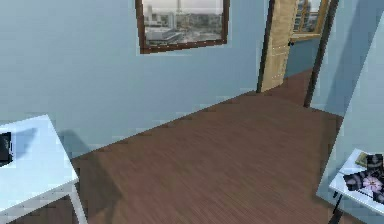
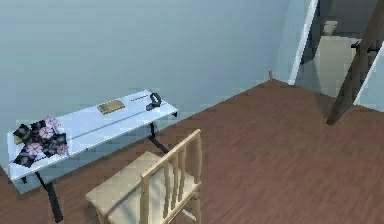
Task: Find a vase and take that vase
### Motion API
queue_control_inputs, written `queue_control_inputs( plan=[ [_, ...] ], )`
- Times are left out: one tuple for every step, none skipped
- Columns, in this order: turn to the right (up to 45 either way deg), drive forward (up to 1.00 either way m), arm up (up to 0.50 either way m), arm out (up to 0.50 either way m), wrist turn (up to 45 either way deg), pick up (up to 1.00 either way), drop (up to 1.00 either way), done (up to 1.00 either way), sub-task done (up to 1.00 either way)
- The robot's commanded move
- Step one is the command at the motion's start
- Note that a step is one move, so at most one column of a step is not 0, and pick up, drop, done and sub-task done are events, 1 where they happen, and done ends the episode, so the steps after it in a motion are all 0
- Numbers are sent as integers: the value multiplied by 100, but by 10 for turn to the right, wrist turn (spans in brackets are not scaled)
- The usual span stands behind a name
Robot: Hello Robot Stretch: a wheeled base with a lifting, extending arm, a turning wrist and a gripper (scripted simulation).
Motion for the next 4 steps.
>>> queue_control_inputs(
  plan=[
    [180,0,0,0,0,0,0,0,0],
    [0,100,0,0,0,0,0,0,0],
    [60,0,0,0,0,0,0,0,0],
    [0,15,0,0,0,0,0,0,0]
  ],
)
